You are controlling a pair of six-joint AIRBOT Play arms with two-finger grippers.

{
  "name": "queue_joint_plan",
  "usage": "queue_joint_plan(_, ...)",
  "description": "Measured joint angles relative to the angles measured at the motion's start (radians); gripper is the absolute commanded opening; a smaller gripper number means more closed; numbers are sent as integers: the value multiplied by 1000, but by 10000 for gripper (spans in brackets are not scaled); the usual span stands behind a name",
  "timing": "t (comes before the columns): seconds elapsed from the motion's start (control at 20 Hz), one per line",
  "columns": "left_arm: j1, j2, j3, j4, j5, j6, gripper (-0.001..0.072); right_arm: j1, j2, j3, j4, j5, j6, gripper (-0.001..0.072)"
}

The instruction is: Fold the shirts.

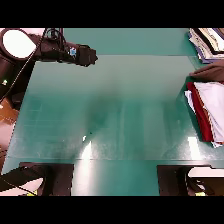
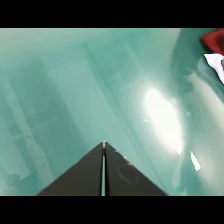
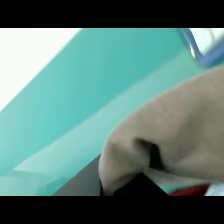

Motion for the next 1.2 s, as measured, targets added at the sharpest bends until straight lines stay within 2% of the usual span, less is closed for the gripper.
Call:
queue_joint_plan(0.15,0,0,0,0,0,0,27,-10,29,77,2,47,2,15)
queue_joint_plan(0.4,0,0,0,1,-21,0,27,-34,107,77,-138,163,33,15)
queue_joint_plan(0.6,0,0,0,1,-60,1,27,-105,202,-55,-264,250,40,15)
queue_joint_plan(0.85,0,0,0,1,-99,2,27,-246,353,-309,-330,303,42,28)
queue_joint_plan(0.9,0,0,0,1,-103,2,27,-271,380,-358,-347,308,42,144)
queue_joint_plan(0.95,0,0,0,1,-105,2,27,-296,409,-408,-367,318,43,307)
queue_joint_plan(1.0,0,0,0,1,-108,2,27,-316,435,-451,-391,321,43,395)
queue_joint_plan(1.15,0,0,0,1,-115,2,27,-365,494,-558,-488,328,43,456)
queue_joint_plan(1.2,0,0,0,1,-117,2,27,-379,507,-583,-523,332,43,456)
